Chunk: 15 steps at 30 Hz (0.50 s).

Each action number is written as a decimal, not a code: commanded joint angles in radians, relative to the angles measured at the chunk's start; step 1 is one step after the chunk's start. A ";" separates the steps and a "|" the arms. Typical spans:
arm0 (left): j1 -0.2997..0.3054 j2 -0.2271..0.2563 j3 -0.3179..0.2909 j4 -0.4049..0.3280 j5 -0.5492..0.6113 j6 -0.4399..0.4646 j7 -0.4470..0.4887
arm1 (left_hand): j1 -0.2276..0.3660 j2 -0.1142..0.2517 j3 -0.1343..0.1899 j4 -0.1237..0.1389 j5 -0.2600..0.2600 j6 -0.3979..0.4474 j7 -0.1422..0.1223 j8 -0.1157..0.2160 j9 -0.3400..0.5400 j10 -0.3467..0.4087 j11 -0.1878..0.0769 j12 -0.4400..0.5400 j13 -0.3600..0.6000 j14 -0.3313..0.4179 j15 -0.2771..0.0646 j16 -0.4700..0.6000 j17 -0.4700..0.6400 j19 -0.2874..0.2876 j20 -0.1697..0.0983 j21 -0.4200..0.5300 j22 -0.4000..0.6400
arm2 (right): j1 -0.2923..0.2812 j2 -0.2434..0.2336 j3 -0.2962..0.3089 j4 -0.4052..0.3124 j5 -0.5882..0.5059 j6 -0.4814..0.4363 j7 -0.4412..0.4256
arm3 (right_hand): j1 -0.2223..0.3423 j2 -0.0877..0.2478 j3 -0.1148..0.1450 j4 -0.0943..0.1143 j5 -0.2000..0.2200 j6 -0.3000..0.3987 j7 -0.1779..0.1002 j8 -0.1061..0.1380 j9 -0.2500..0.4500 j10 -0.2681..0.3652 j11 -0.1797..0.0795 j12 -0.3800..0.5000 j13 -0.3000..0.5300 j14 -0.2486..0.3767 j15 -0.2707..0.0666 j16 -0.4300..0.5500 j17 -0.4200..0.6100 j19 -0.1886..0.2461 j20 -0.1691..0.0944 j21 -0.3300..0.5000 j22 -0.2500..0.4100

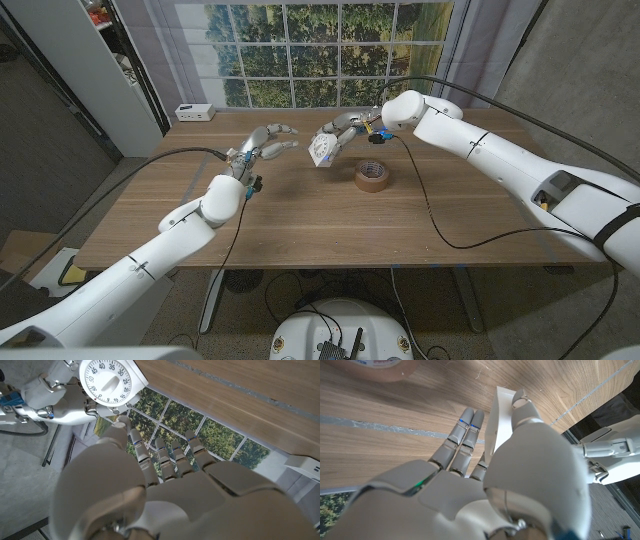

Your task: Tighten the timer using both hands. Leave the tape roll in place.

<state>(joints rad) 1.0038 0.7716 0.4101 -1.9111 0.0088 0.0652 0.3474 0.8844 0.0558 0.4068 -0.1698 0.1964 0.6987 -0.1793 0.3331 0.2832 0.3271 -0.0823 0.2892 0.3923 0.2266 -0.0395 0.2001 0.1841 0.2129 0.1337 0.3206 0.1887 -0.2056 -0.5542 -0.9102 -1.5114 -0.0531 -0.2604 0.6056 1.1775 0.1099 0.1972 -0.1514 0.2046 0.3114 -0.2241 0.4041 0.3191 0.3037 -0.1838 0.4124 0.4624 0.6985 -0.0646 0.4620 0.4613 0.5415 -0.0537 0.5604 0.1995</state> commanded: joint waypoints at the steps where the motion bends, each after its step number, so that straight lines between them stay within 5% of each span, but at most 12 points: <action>1: -0.107 -0.059 0.060 0.165 -0.013 -0.114 -0.071 | 0.014 -0.013 -0.017 0.003 0.009 0.032 -0.007 0.012 0.001 0.005 -0.004 0.004 0.003 -0.005 -0.013 0.001 0.003 -0.004 -0.009 -0.006 0.003 | -0.004 -0.009 0.007 -0.035 0.024 -0.047 -0.004 | -0.018 0.037 0.013 0.019 0.010 0.134 0.009 0.006 0.005 0.135 0.078 0.094 0.065 0.012 -0.161 -0.003 0.002 0.010 -0.012 0.010 0.002; 15: -0.125 -0.058 0.066 0.204 -0.038 -0.146 -0.122 | 0.026 -0.043 -0.044 0.011 0.028 0.068 0.011 0.018 0.002 0.008 -0.014 0.005 0.005 -0.007 -0.016 0.002 0.007 -0.005 -0.013 -0.012 0.003 | 0.009 0.007 0.003 -0.022 0.046 -0.068 -0.014 | -0.029 0.035 0.011 0.021 0.011 0.128 0.009 0.001 0.008 0.140 0.090 0.098 0.072 0.023 -0.161 -0.008 0.003 0.012 -0.008 0.018 0.001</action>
<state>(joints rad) 0.9011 0.7200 0.4655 -1.7447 -0.0176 -0.0487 0.2595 0.9083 0.0208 0.3695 -0.1601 0.2181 0.7554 -0.1712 0.3445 0.2830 0.3326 -0.0876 0.2892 0.3922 0.2267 -0.0394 0.2001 0.1888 0.2074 0.1282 0.3138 0.1886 -0.2080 -0.5580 -0.9035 -1.5407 -0.0224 -0.3179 0.5931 1.1775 0.1099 0.1944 -0.1486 0.2128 0.3114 -0.2241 0.4033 0.3230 0.3037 -0.1837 0.4124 0.4625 0.7126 -0.0666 0.4570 0.4613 0.5433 -0.0520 0.5726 0.1996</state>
